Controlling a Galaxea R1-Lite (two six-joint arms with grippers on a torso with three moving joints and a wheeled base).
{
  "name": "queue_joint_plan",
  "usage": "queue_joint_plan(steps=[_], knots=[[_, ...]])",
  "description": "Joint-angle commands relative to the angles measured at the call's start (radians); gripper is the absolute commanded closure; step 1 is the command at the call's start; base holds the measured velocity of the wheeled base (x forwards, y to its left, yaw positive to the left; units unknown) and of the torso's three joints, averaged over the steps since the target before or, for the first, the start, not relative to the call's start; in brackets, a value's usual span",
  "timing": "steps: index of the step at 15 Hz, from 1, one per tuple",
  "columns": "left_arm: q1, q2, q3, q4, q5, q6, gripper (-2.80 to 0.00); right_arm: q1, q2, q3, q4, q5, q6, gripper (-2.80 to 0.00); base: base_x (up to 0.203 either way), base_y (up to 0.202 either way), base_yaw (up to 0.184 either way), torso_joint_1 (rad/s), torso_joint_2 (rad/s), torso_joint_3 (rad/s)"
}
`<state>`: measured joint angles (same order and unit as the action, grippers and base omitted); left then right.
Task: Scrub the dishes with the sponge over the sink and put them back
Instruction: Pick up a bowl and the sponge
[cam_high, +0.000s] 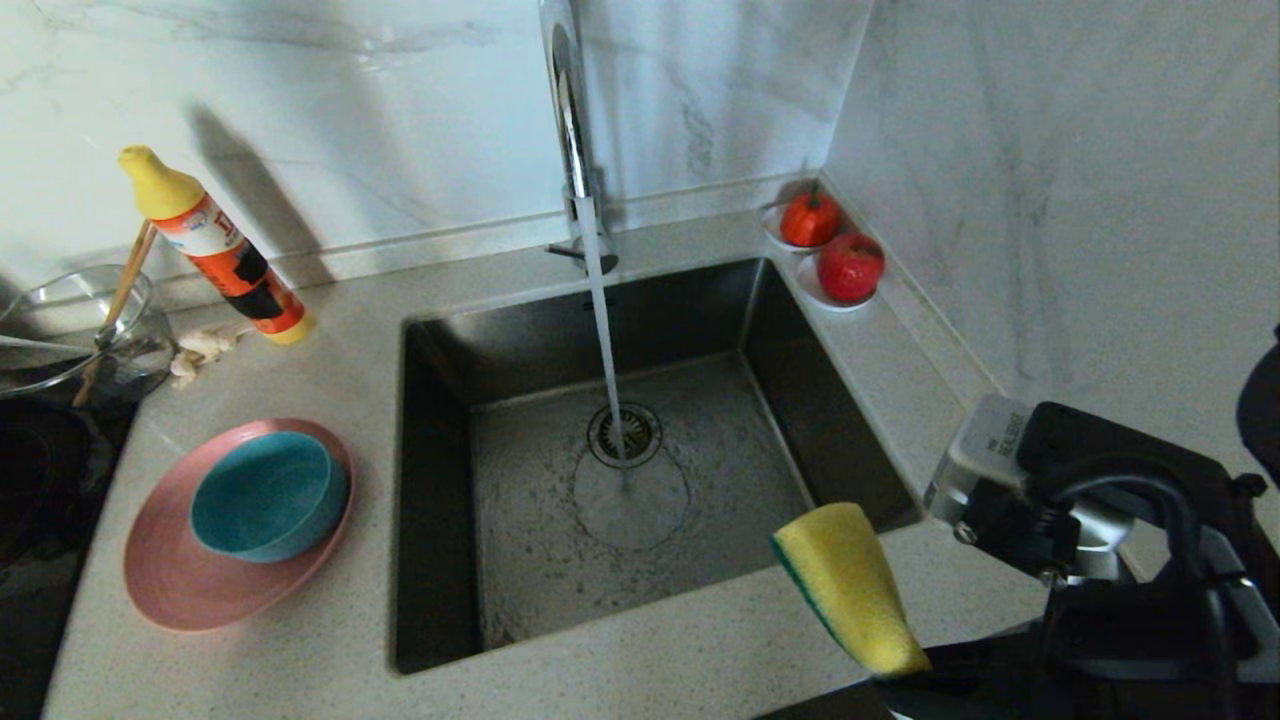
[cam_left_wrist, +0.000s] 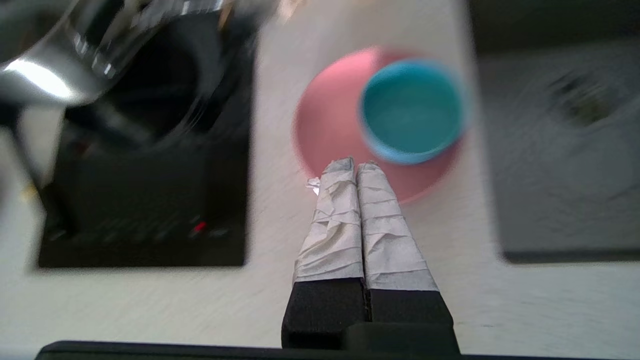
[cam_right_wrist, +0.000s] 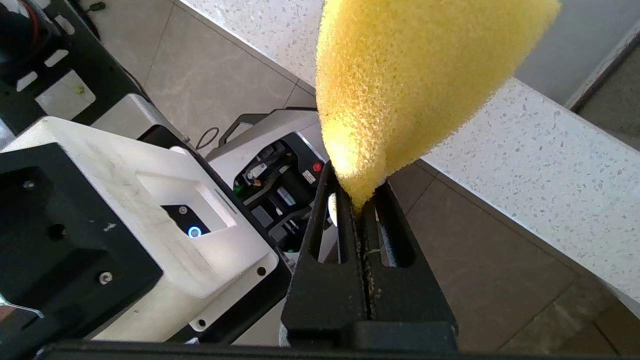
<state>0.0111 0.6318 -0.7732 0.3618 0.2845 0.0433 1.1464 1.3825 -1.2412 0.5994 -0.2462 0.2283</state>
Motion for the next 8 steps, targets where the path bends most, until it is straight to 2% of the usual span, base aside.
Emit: queue_joint_plan(steps=[1,3,5,8], knots=[[0.011,0.319,-0.114,0.054,0.034,-0.002,0.0,0.001,-0.006,-0.003,0.003,-0.002,0.0,0.0,0.0,0.0,0.0,0.0,0.0,0.0],[0.046,0.486,-0.179,0.074,0.048,-0.009,0.0,0.001,-0.008,-0.003,0.003,-0.002,0.0,0.0,0.0,0.0,0.0,0.0,0.0,0.0],[0.08,0.629,-0.214,0.045,0.052,-0.037,0.0,0.001,-0.005,-0.003,0.002,-0.002,0.0,0.0,0.0,0.0,0.0,0.0,0.0,0.0],[0.124,0.772,-0.235,-0.002,0.012,-0.14,0.0,0.001,-0.002,-0.003,0.002,-0.002,0.0,0.0,0.0,0.0,0.0,0.0,0.0,0.0]])
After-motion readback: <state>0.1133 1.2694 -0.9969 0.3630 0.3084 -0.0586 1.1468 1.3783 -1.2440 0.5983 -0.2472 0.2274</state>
